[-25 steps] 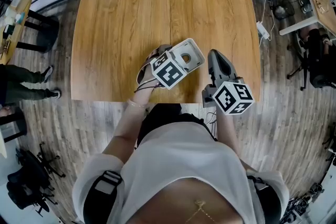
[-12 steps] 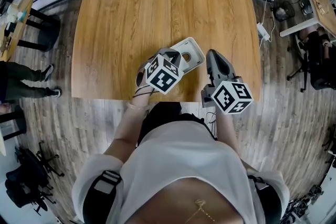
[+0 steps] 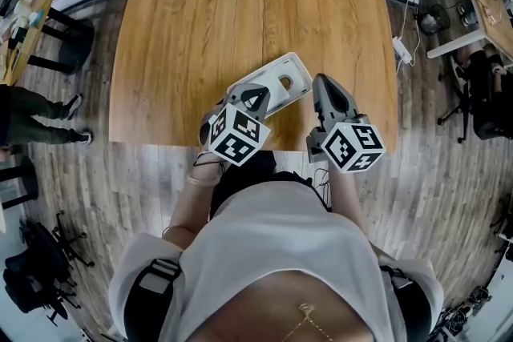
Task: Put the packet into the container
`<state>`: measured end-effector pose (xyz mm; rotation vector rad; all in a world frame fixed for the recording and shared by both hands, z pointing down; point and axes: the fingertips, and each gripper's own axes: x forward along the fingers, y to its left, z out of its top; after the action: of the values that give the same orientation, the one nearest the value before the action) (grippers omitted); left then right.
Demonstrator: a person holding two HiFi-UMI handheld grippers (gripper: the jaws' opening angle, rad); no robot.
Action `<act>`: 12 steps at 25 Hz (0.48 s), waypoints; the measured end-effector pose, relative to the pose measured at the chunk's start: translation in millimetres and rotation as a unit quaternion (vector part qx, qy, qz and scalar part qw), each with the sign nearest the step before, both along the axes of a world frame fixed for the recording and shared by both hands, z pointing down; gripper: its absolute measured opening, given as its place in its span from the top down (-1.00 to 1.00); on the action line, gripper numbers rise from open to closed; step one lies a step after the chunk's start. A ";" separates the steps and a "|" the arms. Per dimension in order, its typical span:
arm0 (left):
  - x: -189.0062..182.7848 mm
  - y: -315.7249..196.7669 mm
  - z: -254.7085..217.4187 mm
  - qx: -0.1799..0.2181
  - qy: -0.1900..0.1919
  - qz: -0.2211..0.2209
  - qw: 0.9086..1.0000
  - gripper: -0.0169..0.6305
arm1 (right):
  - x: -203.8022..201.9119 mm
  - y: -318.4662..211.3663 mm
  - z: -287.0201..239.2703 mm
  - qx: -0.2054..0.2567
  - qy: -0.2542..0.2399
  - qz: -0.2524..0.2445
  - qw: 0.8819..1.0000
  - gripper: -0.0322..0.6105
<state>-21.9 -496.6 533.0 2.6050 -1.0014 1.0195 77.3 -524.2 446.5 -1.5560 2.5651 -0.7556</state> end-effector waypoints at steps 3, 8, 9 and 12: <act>-4.7 5.0 -3.2 -0.013 0.030 -0.024 0.999 0.92 | -3.6 1.5 -0.7 0.002 0.002 -0.006 1.000 0.87; -11.6 3.3 -7.4 -0.013 0.041 -0.046 0.998 0.92 | -11.2 2.2 -2.9 0.004 0.001 -0.017 1.000 0.87; -12.6 3.2 -8.0 -0.013 0.041 -0.047 0.998 0.92 | -12.3 2.7 -3.4 0.004 0.001 -0.019 1.000 0.87; -13.7 3.5 -9.3 -0.011 0.040 -0.048 0.998 0.92 | -13.9 4.6 -3.9 0.005 0.002 -0.021 1.000 0.87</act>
<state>-35.7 -493.1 523.8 2.5310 -1.0785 0.8917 63.3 -519.6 442.6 -1.5061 2.6080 -0.7434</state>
